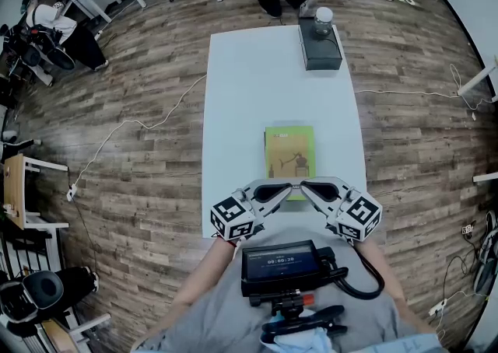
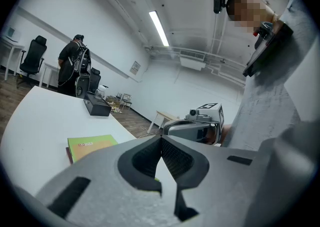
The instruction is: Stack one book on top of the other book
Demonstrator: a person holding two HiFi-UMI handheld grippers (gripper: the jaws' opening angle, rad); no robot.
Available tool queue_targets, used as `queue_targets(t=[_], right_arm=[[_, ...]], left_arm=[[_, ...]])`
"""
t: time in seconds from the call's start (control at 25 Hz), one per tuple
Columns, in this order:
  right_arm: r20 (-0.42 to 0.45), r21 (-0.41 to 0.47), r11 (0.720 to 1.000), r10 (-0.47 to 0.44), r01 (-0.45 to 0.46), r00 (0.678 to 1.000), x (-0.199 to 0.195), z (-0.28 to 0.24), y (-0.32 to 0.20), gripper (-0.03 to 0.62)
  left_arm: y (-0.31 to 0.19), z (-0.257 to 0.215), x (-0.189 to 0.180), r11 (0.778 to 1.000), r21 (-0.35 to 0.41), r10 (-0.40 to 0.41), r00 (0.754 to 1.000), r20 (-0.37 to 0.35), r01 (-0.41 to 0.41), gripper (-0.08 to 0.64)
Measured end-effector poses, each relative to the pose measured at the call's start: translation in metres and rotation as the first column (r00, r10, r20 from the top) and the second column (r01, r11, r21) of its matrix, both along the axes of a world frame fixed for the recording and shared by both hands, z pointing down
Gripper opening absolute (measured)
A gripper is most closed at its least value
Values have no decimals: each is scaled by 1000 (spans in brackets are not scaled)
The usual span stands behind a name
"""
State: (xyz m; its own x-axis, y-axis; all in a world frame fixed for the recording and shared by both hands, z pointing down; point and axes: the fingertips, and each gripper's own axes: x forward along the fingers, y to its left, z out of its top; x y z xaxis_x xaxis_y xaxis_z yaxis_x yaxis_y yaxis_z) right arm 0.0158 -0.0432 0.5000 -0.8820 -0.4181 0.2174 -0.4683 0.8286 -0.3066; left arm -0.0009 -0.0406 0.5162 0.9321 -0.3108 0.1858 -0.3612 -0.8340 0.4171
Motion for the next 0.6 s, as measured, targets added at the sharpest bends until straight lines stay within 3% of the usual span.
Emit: queue_targets(t=[0.6], right_arm=[[-16,-10,1000,-9,9,1000,-6,4,1,28]], left_arm=[[-2,2,-6,1000,-10,-15,1000,-2,15,17]])
